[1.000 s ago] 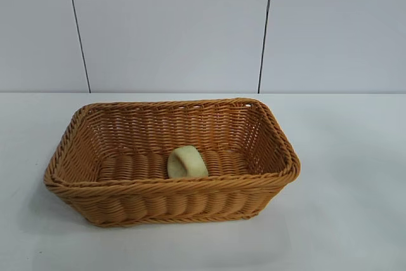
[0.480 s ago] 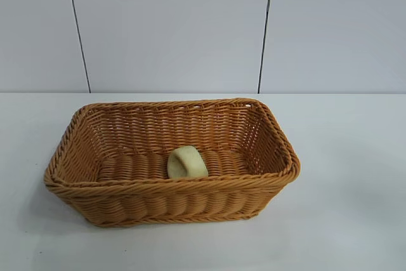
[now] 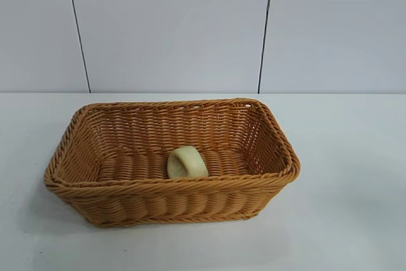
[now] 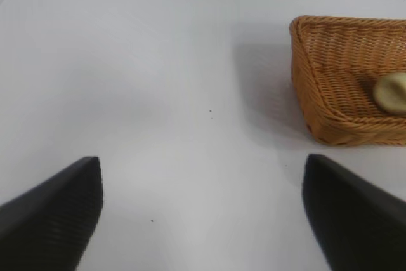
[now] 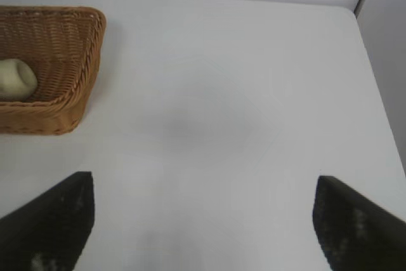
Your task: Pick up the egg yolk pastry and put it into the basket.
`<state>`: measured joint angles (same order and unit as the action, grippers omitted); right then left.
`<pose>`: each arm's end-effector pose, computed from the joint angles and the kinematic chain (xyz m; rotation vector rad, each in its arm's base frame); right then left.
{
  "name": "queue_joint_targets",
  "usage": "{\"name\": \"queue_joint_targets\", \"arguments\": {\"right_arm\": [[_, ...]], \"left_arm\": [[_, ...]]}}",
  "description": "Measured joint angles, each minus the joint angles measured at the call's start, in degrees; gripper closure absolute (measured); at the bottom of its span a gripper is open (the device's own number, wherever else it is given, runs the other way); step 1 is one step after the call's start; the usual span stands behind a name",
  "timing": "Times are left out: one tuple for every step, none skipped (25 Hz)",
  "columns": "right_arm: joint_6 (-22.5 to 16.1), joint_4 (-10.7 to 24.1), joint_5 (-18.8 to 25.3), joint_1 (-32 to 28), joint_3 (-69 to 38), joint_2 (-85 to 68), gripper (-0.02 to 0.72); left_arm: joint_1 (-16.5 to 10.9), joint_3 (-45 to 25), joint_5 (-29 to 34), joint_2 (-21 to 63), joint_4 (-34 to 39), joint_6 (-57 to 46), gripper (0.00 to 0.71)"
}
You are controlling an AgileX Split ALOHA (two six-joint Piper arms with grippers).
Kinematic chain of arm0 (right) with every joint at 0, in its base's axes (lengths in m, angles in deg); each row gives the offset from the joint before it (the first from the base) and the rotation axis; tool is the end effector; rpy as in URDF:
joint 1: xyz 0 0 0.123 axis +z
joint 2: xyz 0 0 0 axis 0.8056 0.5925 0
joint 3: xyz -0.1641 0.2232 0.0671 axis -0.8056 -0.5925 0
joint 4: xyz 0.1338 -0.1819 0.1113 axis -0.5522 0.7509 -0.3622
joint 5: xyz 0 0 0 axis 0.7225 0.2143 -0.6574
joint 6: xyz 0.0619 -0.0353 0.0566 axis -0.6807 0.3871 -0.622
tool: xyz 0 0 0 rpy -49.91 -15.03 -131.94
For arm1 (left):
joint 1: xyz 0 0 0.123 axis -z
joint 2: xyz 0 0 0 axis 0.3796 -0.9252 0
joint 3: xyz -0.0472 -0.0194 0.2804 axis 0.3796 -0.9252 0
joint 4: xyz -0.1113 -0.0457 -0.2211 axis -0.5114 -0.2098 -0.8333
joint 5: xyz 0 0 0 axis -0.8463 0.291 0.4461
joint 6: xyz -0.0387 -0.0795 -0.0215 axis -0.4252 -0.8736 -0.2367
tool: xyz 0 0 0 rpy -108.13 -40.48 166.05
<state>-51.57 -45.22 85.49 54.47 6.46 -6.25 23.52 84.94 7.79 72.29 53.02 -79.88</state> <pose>-0.0042 0.0005 0.2798 -0.0262 2.0008 0.0090 -0.0054 -0.0010 0.2751 -0.0576 2.0489 -0.0783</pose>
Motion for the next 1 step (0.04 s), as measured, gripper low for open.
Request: {"name": "queue_joint_targets", "arguments": {"right_arm": [[0.00, 0.00, 0.00, 0.00, 0.00, 0.00, 0.062]], "left_arm": [[0.00, 0.00, 0.00, 0.00, 0.00, 0.00, 0.048]]}}
